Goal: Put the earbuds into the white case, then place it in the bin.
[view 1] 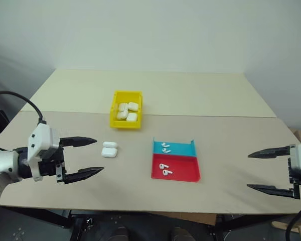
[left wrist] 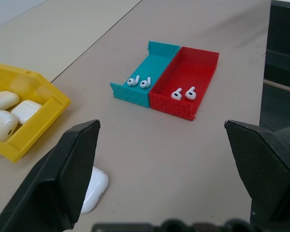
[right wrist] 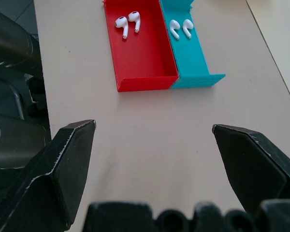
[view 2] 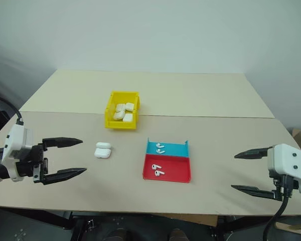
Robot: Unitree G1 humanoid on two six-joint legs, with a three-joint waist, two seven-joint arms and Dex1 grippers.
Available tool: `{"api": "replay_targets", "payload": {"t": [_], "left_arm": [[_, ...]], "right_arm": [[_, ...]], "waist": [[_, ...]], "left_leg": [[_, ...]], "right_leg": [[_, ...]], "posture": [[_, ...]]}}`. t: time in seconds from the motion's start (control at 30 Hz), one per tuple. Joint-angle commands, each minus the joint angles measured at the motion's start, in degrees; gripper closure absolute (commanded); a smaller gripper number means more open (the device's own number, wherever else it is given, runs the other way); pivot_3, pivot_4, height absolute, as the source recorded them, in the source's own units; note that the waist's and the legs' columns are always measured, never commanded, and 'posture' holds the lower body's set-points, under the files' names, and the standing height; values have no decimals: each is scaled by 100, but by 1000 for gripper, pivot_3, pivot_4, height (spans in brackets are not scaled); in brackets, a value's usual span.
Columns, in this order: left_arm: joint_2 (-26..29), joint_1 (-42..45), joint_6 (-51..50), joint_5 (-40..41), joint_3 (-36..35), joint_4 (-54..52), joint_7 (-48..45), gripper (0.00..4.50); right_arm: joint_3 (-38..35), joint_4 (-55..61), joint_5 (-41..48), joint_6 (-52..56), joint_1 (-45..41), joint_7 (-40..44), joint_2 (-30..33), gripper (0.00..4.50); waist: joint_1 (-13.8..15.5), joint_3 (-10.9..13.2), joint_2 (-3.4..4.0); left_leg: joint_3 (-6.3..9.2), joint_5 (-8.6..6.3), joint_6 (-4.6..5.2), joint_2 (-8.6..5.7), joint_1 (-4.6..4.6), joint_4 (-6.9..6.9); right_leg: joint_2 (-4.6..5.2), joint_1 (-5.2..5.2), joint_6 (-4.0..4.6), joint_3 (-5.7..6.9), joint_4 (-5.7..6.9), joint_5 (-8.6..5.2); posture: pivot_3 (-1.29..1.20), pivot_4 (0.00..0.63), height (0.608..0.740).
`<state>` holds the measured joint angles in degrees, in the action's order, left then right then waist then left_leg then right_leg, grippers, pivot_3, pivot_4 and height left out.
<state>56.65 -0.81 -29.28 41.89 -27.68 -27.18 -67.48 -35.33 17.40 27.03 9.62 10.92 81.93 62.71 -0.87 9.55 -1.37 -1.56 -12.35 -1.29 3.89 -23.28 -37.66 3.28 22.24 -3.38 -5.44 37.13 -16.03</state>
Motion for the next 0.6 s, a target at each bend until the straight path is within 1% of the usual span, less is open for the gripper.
{"api": "replay_targets", "payload": {"t": [0.03,0.07,0.3,0.4,0.53,0.6], "left_arm": [[157,5,-139,167,-135,-109,-43,0],[170,-2,-203,206,-145,-124,-16,0],[213,-47,-348,-189,-83,-414,623,0],[317,-44,-460,-770,101,-639,1218,0],[470,200,-1273,-1152,386,-1120,2232,0],[551,510,-1872,-1127,552,-1268,2643,0]], "right_arm": [[-288,103,52,-75,19,-17,-28,28],[-287,104,56,-79,18,-26,-31,28],[-194,21,22,-88,-64,-109,30,28],[-121,-45,2,-76,-151,-117,87,28],[-48,-86,-17,-42,-301,-142,137,28],[-64,-48,3,13,-323,-142,151,28]], "waist": [[0,0,0],[0,0,0],[-1,0,0],[0,1,-1],[1,2,-4],[2,3,-5]], "left_leg": [[0,0,0,0,0,0],[0,0,0,0,0,0],[0,0,0,0,0,0],[0,0,0,0,0,0],[0,0,0,-1,0,0],[1,0,0,0,0,0]], "right_leg": [[0,0,0,0,0,0],[0,0,0,0,0,0],[0,0,0,0,0,0],[0,0,0,0,0,0],[0,-1,0,-1,0,0],[0,0,0,-1,0,0]], "posture": [[0,150,740],[0,150,740],[0,150,740],[0,150,740],[0,150,740],[0,150,740]]}}
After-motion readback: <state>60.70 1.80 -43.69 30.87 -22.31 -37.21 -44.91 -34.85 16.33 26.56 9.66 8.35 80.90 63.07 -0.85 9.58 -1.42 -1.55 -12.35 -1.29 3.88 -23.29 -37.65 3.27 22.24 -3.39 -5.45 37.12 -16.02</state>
